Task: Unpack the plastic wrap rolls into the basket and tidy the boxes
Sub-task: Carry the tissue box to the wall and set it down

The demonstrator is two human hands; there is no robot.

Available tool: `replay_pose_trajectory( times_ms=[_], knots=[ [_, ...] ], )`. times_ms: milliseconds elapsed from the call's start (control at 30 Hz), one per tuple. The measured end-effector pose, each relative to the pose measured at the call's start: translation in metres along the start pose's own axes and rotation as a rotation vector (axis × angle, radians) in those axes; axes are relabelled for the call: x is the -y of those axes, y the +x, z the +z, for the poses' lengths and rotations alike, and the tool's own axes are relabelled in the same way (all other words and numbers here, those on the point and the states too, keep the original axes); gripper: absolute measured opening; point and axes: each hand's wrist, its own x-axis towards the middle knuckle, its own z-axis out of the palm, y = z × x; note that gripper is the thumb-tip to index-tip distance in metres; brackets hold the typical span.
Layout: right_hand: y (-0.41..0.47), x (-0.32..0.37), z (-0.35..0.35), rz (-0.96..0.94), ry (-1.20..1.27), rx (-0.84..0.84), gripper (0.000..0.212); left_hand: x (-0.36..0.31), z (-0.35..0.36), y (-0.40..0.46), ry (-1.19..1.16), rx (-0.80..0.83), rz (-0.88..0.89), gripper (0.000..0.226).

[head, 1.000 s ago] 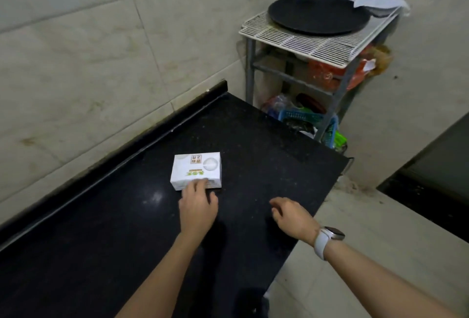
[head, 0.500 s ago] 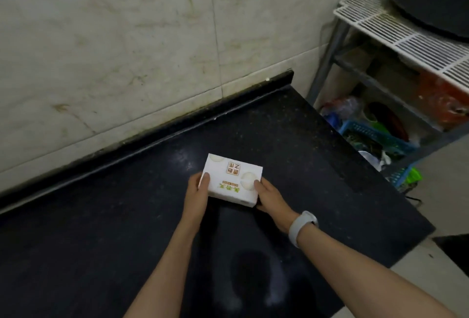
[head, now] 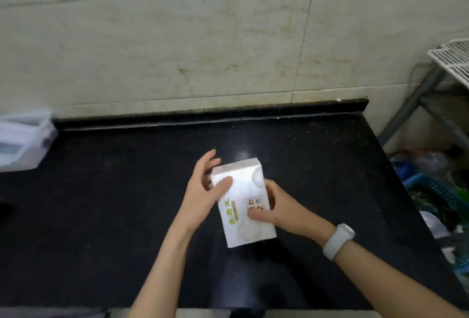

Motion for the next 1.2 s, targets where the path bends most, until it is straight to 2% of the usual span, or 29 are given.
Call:
replay_pose_trajectory(
  times_ms=[67,133,167,267,367,467,567,833,1033,1133,1200],
  knots=[
    [-0.006,-0.001,0.026,-0.039,0.022,-0.072,0.040,0.009,-0.012,-0.026,0.133,-0.280,-0.129,0.041],
    [-0.008,-0.007,0.051,-0.039,-0.033,-0.122,0.026,0.022,-0.031,-0.055,0.272,-0.467,-0.269,0.036],
    [-0.008,-0.010,0.063,-0.021,-0.075,-0.125,0.029,0.029,-0.042,-0.071,0.365,-0.498,-0.313,0.034],
    [-0.006,-0.017,0.107,0.033,-0.167,-0.078,0.058,0.047,-0.080,-0.121,0.627,-0.503,-0.410,0.037],
    [0.001,-0.011,0.161,0.013,-0.182,0.043,0.041,0.061,-0.122,-0.173,0.760,-0.566,-0.519,0.040],
    [0.013,0.003,0.227,0.016,-0.204,0.196,0.032,0.076,-0.169,-0.227,0.758,-0.657,-0.617,0.042],
    [0.027,0.020,0.313,0.005,-0.267,0.322,0.050,0.093,-0.235,-0.278,0.730,-0.763,-0.707,0.042],
    [0.075,0.066,0.549,-0.016,-0.324,0.496,0.056,0.115,-0.437,-0.371,0.650,-0.976,-0.776,0.037],
    [0.122,0.103,0.662,-0.012,-0.290,0.457,0.054,0.123,-0.564,-0.384,0.667,-1.011,-0.792,0.037],
    [0.162,0.130,0.704,-0.052,-0.184,0.420,0.048,0.130,-0.622,-0.363,0.665,-1.002,-0.763,0.040],
    [0.196,0.150,0.732,-0.059,-0.105,0.368,0.054,0.136,-0.660,-0.343,0.660,-0.971,-0.745,0.043]
  ],
)
